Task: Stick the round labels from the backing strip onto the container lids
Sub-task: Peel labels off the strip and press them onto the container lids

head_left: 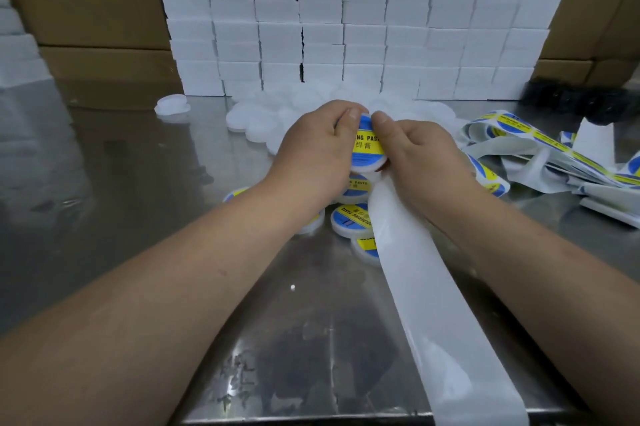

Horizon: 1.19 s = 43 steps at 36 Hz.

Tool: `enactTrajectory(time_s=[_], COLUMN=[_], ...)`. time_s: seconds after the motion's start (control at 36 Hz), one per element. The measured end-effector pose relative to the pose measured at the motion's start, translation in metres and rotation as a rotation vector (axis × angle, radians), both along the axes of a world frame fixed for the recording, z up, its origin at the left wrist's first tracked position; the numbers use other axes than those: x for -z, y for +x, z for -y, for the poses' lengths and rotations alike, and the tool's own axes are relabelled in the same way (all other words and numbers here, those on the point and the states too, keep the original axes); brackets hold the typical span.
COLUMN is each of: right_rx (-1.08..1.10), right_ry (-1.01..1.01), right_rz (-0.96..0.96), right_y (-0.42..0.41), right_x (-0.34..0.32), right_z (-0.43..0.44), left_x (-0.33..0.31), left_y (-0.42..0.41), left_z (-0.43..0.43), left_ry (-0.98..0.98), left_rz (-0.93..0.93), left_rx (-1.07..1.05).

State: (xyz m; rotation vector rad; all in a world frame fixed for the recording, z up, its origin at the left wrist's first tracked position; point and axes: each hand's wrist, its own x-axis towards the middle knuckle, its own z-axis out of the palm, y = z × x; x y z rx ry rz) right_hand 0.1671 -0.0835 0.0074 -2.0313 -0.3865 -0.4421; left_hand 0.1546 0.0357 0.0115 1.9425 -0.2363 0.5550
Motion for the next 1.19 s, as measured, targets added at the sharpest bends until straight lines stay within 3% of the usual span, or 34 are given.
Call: enactTrajectory(time_s=[0.14, 0.22, 0.5, 0.64, 0.78, 0.92, 1.11, 1.19], right_rx=[0.025, 0.056, 0.049, 0.090, 0.073, 0.031, -0.099, -0.053], right_ry=[-0.091, -0.036, 0.039, 0.018, 0.072, 0.150, 0.253, 0.248], right_rz=[0.024, 0.011, 0.018, 0.095, 0.083, 0.124, 0.187, 0.214], right_y=[0.003, 0.006, 0.007, 0.005, 0.007, 0.004, -0.002, -0.008], right_x=[0.002, 0.005, 0.002, 0.002, 0.002, 0.002, -0.003, -0.003], right_z=[0.001, 0.002, 0.004, 0.007, 0.007, 0.004, 0.002, -0.001], left_x=[0.000, 0.000, 0.005, 0.009, 0.005, 0.009, 0.008, 0.006], left_y=[0.001, 0.001, 0.015, 0.016, 0.009, 0.003, 0.005, 0.006], left_z=[-0.002, -0.008, -0.018, -0.018, -0.014, -0.003, -0.005, -0.008], left_ry=[0.131, 0.186, 0.615, 0.716, 0.562, 0.405, 0.215, 0.134], left_rz=[0.035, 0.044, -0.268, -0.207, 0.069, 0.085, 0.072, 0.098], left_rx=[-0.098, -0.173, -0.352, -0.415, -0.249, 0.006, -0.047, -0.117])
